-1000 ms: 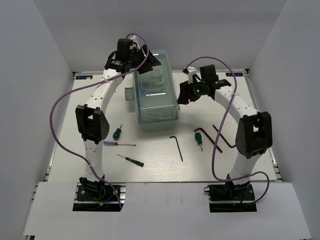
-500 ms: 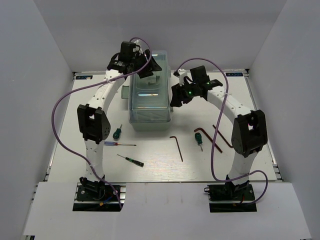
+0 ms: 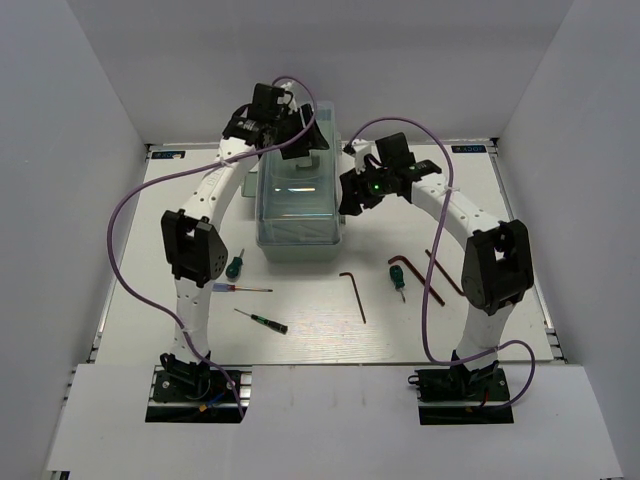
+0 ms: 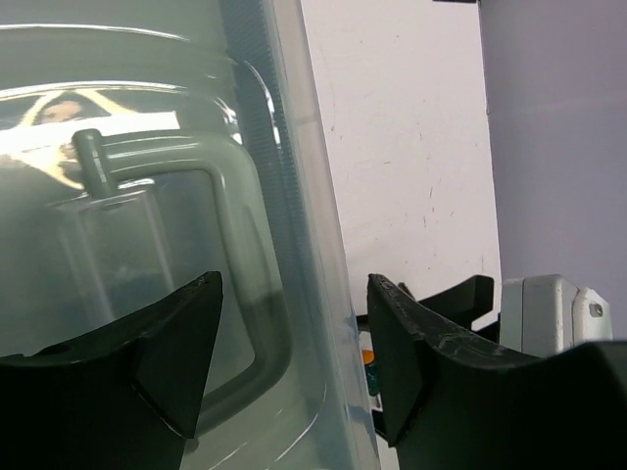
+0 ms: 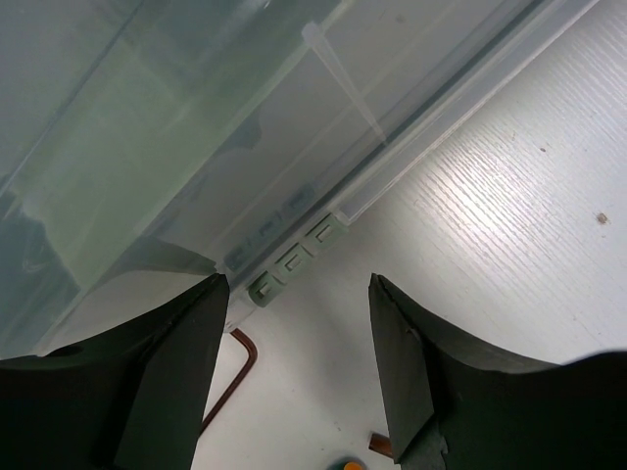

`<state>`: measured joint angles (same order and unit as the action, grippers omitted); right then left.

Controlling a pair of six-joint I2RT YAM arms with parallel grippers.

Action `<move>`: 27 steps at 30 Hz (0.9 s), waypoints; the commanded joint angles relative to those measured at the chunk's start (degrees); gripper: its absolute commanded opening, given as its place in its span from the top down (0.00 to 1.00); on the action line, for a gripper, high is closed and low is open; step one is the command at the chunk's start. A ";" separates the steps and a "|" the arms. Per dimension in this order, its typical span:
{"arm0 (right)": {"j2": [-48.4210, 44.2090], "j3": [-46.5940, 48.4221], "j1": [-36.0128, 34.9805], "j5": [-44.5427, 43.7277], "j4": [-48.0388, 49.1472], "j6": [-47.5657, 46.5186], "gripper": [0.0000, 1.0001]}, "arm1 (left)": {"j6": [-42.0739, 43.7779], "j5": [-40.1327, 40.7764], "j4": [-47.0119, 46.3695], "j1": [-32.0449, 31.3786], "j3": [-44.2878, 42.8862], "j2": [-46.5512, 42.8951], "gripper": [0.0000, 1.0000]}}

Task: Sort the tools into containers

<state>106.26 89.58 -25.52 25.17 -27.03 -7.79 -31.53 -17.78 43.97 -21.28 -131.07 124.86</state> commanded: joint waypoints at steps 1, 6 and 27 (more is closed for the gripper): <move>0.88 2.53 -1.73 -0.82 0.57 -0.38 0.34 | 2.88 0.91 4.02 -1.22 -2.18 1.09 0.29; 0.79 2.44 -2.17 1.98 0.04 -0.29 0.34 | 4.63 2.14 5.17 -2.36 -1.56 1.09 0.29; 0.71 2.62 -2.87 7.35 -0.66 -0.12 0.34 | 6.40 -2.06 6.16 -3.51 3.17 2.14 0.29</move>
<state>106.56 89.58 -26.39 27.03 -28.95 -8.16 -25.19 -13.63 45.39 -24.10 -131.92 125.60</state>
